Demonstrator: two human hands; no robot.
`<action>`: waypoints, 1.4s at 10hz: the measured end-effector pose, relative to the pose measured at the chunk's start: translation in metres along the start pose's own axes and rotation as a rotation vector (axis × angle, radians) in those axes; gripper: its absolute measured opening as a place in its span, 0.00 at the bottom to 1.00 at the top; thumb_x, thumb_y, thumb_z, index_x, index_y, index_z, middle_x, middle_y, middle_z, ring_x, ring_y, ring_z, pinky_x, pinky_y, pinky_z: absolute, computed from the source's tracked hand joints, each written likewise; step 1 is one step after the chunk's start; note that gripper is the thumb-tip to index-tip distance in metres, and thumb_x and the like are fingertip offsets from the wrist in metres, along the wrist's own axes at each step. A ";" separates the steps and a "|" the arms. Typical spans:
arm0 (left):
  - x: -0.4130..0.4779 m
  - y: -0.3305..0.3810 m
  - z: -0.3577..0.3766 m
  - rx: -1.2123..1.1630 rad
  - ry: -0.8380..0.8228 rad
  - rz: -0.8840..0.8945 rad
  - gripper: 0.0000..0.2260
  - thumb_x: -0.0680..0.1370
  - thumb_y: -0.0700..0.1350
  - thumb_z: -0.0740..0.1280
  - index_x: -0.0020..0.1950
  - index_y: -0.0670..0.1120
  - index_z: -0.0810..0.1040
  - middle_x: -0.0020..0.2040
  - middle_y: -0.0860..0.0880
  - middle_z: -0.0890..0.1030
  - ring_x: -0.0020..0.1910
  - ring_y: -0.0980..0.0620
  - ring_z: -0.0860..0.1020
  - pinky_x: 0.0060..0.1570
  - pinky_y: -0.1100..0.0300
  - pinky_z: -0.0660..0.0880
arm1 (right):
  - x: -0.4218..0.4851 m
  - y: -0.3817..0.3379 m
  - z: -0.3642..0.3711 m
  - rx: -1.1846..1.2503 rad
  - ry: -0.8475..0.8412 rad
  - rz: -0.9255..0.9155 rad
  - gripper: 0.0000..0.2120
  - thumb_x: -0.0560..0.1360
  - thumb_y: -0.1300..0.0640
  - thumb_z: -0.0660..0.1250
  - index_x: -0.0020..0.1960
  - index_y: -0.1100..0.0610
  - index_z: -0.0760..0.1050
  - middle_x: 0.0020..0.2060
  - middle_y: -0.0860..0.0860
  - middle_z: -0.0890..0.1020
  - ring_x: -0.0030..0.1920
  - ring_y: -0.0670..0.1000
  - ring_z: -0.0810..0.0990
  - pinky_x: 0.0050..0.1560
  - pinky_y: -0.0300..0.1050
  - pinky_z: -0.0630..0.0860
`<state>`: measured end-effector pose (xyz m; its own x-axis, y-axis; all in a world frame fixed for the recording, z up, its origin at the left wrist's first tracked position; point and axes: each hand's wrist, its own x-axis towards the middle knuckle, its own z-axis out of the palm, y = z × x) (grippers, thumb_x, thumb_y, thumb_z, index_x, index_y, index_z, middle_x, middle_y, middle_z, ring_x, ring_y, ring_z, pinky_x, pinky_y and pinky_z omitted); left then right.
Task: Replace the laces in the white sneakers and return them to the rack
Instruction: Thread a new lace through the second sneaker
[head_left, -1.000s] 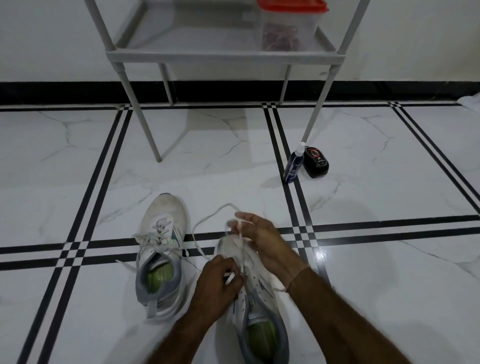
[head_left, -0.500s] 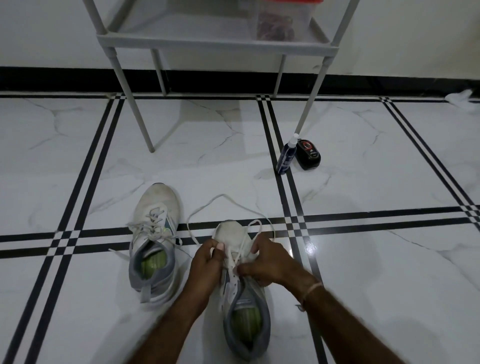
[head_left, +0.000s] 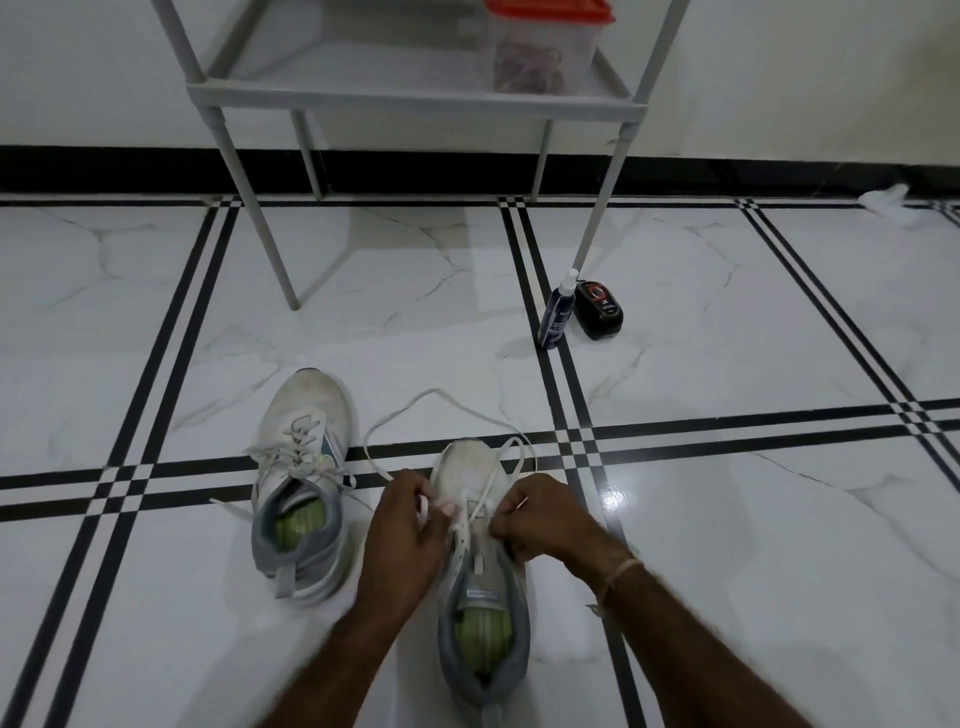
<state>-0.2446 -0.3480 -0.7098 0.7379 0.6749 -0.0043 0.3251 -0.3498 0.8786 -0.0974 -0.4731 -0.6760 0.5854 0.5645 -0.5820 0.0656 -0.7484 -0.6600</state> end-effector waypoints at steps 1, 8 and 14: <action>-0.005 0.008 0.004 0.273 -0.135 0.076 0.07 0.76 0.49 0.72 0.46 0.52 0.74 0.43 0.57 0.75 0.46 0.53 0.71 0.40 0.59 0.67 | 0.000 0.003 0.002 0.001 0.040 -0.028 0.07 0.71 0.62 0.73 0.37 0.64 0.83 0.35 0.61 0.86 0.39 0.62 0.86 0.42 0.53 0.86; 0.006 0.005 -0.004 0.235 -0.145 -0.148 0.12 0.78 0.59 0.66 0.41 0.53 0.79 0.38 0.56 0.82 0.38 0.59 0.79 0.40 0.59 0.74 | -0.002 0.017 -0.002 -0.012 0.273 -0.115 0.07 0.70 0.62 0.74 0.34 0.57 0.83 0.31 0.51 0.85 0.35 0.49 0.85 0.46 0.51 0.84; 0.000 -0.015 0.001 0.206 -0.106 -0.251 0.13 0.78 0.58 0.66 0.41 0.50 0.76 0.32 0.54 0.80 0.36 0.52 0.79 0.40 0.55 0.76 | 0.005 0.022 0.006 0.056 0.294 -0.153 0.06 0.73 0.63 0.75 0.38 0.54 0.83 0.35 0.47 0.86 0.37 0.42 0.83 0.41 0.37 0.81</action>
<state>-0.2487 -0.3429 -0.7230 0.6737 0.6890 -0.2670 0.6090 -0.3131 0.7288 -0.0977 -0.4853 -0.6963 0.7808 0.5381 -0.3174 0.1308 -0.6375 -0.7593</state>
